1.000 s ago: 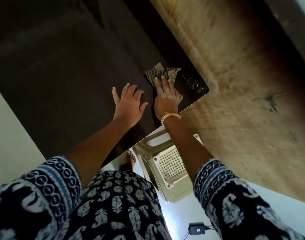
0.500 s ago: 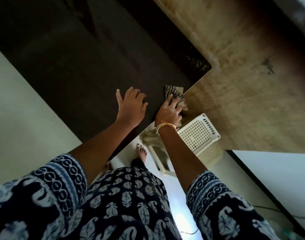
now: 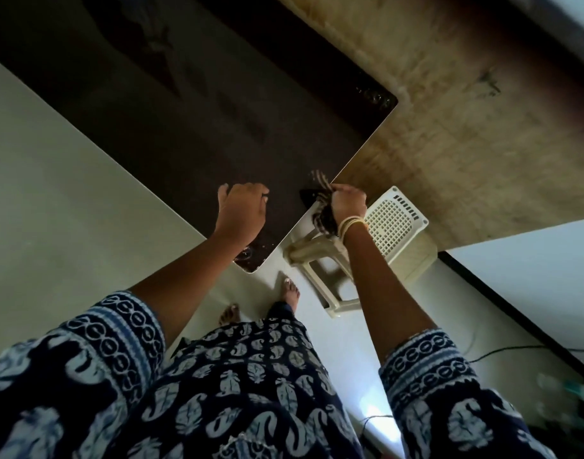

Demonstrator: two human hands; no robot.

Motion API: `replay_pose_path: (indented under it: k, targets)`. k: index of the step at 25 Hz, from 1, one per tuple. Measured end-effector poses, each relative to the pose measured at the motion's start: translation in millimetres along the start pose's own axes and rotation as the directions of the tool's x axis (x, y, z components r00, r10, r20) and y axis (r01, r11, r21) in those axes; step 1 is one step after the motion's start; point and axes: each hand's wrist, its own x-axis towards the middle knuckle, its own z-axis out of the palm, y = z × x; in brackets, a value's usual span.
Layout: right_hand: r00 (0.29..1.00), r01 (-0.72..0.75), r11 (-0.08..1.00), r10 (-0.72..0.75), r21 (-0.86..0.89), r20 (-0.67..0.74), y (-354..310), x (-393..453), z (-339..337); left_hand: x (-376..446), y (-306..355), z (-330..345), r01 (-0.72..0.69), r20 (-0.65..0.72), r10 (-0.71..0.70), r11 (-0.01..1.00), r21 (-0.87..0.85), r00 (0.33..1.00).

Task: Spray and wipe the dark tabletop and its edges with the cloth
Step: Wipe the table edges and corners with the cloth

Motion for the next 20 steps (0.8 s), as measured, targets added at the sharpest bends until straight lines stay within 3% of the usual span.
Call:
replay_pose_path:
  k: [1, 2, 3, 4, 6, 8, 10, 11, 13, 16, 20]
  targets:
    - [0.982, -0.13, 0.972, 0.099, 0.198, 0.161, -6, -6, -4, -3, -4, -4, 0.001, 0.014, 0.0, 0.998, -0.065, 1.0]
    - [0.903, -0.306, 0.874, 0.142, 0.376, 0.404, -12, -14, -9, -6, -6, -6, 0.019, 0.035, -0.014, 0.989, -0.143, 0.999]
    - [0.779, -0.452, 0.768, 0.094, 0.453, 0.62, -14, -23, -12, -9, -6, -10, 0.062, 0.065, -0.049, 0.974, -0.217, 0.997]
    - [0.666, -0.541, 0.702, 0.022, 0.463, 0.746, -14, -31, -13, -9, -3, -13, 0.125, 0.1, -0.101, 0.953, -0.276, 0.99]
    - [0.547, -0.564, 0.701, -0.079, 0.436, 0.834, -9, -43, -8, -4, 5, -20, 0.29, 0.172, -0.241, 0.877, -0.384, 0.955]
    - [0.471, -0.567, 0.716, -0.123, 0.407, 0.873, -6, -48, 6, 1, 11, -31, 0.476, 0.29, -0.378, 0.676, -0.563, 0.879]
    - [0.438, -0.562, 0.739, -0.116, 0.372, 0.892, -5, -50, 25, -1, 13, -45, 0.594, 0.477, -0.378, 0.309, -0.743, 0.794]
    - [0.435, -0.549, 0.752, -0.116, 0.365, 0.893, -4, -49, 35, -4, 12, -52, 0.6, 0.531, -0.326, 0.166, -0.782, 0.782]
    - [0.423, -0.54, 0.754, -0.142, 0.375, 0.895, -2, -51, 54, -7, 6, -60, 0.593, 0.54, -0.285, 0.148, -0.792, 0.792]
    - [0.439, -0.558, 0.714, -0.178, 0.422, 0.881, -8, -58, 84, -9, -13, -63, 0.549, 0.433, -0.426, 0.196, -0.812, 0.794]
    - [0.485, -0.409, 0.805, -0.207, 0.43, 0.85, -34, -89, 130, -19, -67, -85, 0.406, 0.324, -0.501, 0.061, -0.912, 0.803]
